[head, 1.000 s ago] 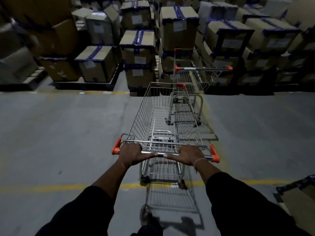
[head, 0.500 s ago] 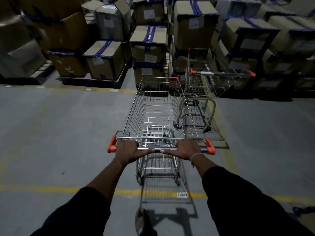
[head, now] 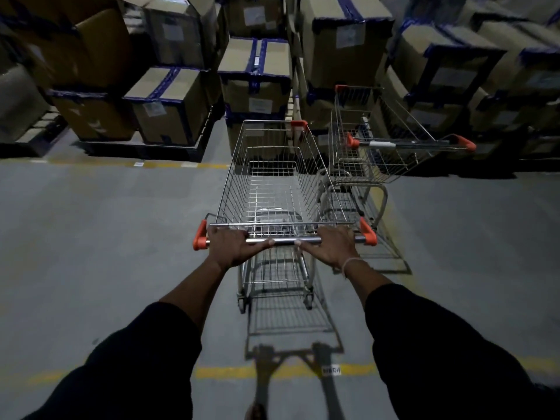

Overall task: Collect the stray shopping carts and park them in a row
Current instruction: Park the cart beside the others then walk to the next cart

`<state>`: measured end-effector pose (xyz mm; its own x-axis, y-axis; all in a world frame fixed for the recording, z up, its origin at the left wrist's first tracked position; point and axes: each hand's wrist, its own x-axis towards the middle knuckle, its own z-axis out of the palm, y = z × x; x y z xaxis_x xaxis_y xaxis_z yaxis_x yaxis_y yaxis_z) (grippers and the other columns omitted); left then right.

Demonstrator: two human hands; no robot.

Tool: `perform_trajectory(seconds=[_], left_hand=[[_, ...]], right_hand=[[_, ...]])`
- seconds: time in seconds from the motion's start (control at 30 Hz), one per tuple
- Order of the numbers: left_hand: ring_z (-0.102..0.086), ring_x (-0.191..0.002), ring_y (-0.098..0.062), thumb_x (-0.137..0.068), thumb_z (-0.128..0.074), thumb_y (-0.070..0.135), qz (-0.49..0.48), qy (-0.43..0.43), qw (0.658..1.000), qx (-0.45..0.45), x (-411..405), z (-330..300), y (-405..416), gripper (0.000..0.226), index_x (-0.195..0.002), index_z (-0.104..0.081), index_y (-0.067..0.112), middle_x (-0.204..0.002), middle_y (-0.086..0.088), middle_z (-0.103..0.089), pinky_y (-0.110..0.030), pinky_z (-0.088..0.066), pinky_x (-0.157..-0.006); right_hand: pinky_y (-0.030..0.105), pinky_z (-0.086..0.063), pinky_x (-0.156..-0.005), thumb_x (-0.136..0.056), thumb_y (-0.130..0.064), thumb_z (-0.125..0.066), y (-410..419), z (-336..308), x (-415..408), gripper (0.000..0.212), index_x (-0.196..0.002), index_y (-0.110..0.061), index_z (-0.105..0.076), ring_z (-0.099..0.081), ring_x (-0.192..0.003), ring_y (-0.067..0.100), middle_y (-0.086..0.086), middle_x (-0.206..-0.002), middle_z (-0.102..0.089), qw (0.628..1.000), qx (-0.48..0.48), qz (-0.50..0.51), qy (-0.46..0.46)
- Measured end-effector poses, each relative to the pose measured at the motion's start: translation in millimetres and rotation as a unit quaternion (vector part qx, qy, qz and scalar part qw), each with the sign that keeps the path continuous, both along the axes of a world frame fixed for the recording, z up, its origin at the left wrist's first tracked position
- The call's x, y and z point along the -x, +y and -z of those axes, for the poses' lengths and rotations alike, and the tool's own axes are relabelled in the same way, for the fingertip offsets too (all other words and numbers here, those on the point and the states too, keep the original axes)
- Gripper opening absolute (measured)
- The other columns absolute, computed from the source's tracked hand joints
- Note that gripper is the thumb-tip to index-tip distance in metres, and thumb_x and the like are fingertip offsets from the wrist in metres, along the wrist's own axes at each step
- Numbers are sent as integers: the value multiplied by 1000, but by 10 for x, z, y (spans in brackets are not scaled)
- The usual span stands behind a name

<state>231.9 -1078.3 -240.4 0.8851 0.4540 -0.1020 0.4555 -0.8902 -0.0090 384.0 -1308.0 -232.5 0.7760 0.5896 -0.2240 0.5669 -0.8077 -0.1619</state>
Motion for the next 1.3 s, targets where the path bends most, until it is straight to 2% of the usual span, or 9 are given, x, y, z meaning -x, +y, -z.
perform_trajectory(seconds=[0.13, 0.2, 0.3, 0.47, 0.6, 0.7, 0.87, 1.03, 1.3], left_hand=[[-48, -133, -38, -81, -20, 97, -21, 22, 999, 36, -377, 18, 330, 88, -104, -73, 30, -109, -8, -73, -64, -22, -113], [-38, -140, -44, -82, -25, 94, -35, 36, 995, 83, -596, 22, 466, 84, -118, -66, 31, -127, -13, -67, -67, -18, -115], [-39, -139, -49, -79, -25, 96, -45, 40, 990, 124, -926, 27, 699, 80, -118, -59, 34, -135, -15, -60, -68, -17, -115], [-55, -126, -37, -90, -28, 85, -1, 34, 988, 151, -1399, -129, 915, 72, -114, -60, 26, -120, -11, -68, -59, -19, -118], [-62, -113, -34, -88, -26, 89, 0, 12, 992, 129, -1805, -52, 1232, 63, -97, -54, 33, -106, -7, -71, -62, -24, -114], [-58, -99, -26, -82, -23, 96, -8, 2, 991, 133, -2077, 20, 1424, 72, -90, -56, 33, -95, -3, -69, -65, -26, -113], [-60, -81, -23, -85, -31, 91, 20, -36, 984, 176, -2436, 73, 1633, 68, -80, -53, 27, -76, 1, -63, -59, -32, -111], [-59, -89, -26, -94, -38, 79, 5, -35, 989, 141, -2705, -98, 1724, 63, -84, -59, 20, -85, -4, -67, -56, -24, -113], [-64, -98, -39, -73, -21, 104, -1, -30, 985, 169, -3198, 322, 2323, 79, -72, -52, 32, -76, 1, -61, -65, -33, -109]], right_hand=[[58, -27, -117, -82, -97, -26, 299, 86, -403, 99, -133, -20, -63, -53, -131, 36, 10, -138, -64, 999, 9, 3, 31], [56, -26, -115, -86, -93, -30, 452, 50, -549, 89, -124, -20, -65, -52, -132, 37, 10, -134, -65, 999, 3, 7, 36], [56, -27, -114, -85, -93, -30, 670, 56, -831, 85, -113, -21, -65, -51, -131, 36, 8, -127, -67, 999, 8, 7, 43], [58, -29, -110, -71, -101, -12, 961, 115, -1348, 101, -112, -24, -65, -53, -126, 36, 5, -124, -66, 999, 33, -6, 27], [63, -22, -115, -75, -100, -15, 1215, 89, -1758, 106, -124, -20, -64, -49, -134, 36, 9, -136, -63, 998, 39, -9, 40], [63, -19, -118, -87, -92, -25, 1351, 56, -2015, 97, -140, -18, -58, -41, -143, 36, 10, -148, -56, 998, 39, -15, 50], [61, -19, -120, -90, -89, -27, 1549, 54, -2367, 93, -141, -18, -58, -36, -145, 37, 10, -149, -55, 998, 33, -14, 61], [58, -17, -120, -93, -86, -28, 1753, 21, -2650, 91, -149, -18, -51, -34, -147, 37, 9, -156, -50, 997, 32, -20, 65], [61, -13, -122, -93, -85, -29, 2089, 4, -3055, 91, -152, -18, -47, -28, -151, 38, 9, -161, -44, 996, 34, -18, 74]])
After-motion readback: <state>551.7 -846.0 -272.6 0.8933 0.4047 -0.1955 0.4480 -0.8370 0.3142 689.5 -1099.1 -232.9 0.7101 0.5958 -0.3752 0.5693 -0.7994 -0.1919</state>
